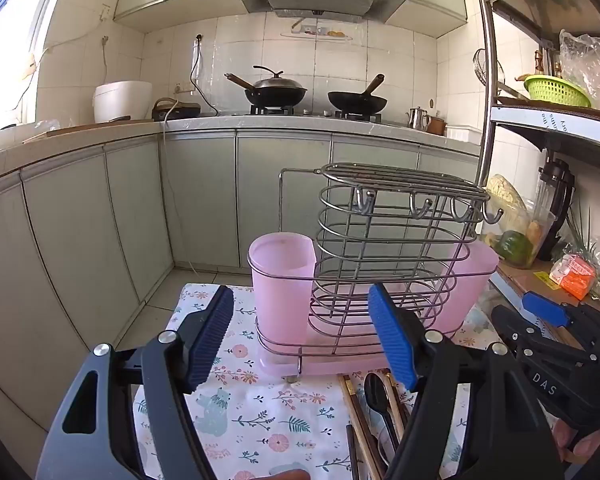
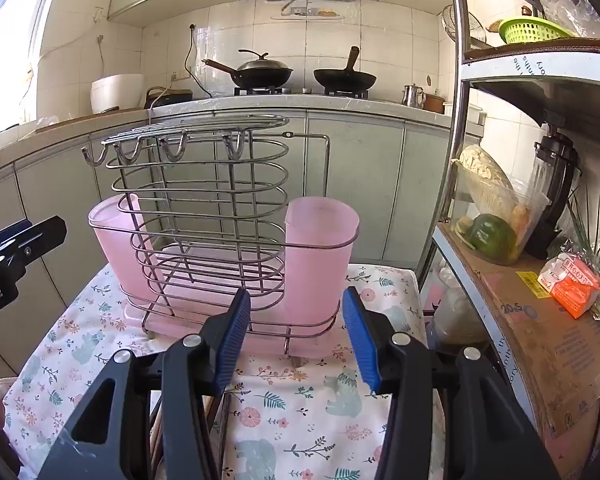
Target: Organize utensils
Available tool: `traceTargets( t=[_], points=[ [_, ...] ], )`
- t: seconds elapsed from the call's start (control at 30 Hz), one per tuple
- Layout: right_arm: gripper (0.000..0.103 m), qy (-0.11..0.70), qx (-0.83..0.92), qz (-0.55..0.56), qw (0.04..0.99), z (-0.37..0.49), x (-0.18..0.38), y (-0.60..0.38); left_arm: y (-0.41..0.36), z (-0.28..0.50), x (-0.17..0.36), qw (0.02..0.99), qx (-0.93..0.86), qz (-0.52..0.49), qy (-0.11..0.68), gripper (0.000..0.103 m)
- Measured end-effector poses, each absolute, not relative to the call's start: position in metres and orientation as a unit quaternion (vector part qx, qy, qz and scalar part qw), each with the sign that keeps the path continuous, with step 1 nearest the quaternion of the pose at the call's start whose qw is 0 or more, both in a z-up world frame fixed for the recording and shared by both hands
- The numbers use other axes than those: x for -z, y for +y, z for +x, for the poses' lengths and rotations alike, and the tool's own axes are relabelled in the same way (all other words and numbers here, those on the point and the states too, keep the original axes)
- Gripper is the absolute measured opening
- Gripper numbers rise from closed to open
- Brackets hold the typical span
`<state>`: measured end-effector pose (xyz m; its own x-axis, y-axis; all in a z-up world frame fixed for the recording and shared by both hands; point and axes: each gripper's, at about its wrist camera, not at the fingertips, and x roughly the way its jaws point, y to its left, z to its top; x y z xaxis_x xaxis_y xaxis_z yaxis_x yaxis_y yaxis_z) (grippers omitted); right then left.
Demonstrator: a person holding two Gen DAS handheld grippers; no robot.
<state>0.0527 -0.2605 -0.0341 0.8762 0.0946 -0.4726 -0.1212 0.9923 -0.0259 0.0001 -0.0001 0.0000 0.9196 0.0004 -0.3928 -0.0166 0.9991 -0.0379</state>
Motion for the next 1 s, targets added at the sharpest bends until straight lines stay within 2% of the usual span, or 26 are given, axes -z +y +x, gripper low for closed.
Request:
traceTargets(
  t=[1.0],
  points=[
    [0.047,0.245,-0.058,-0.025,0.968,0.0524,0.0381,-0.2582,0.0017,0.0035,0.0089,0.977,-0.005,-0.028,0.213,0.07]
  ],
)
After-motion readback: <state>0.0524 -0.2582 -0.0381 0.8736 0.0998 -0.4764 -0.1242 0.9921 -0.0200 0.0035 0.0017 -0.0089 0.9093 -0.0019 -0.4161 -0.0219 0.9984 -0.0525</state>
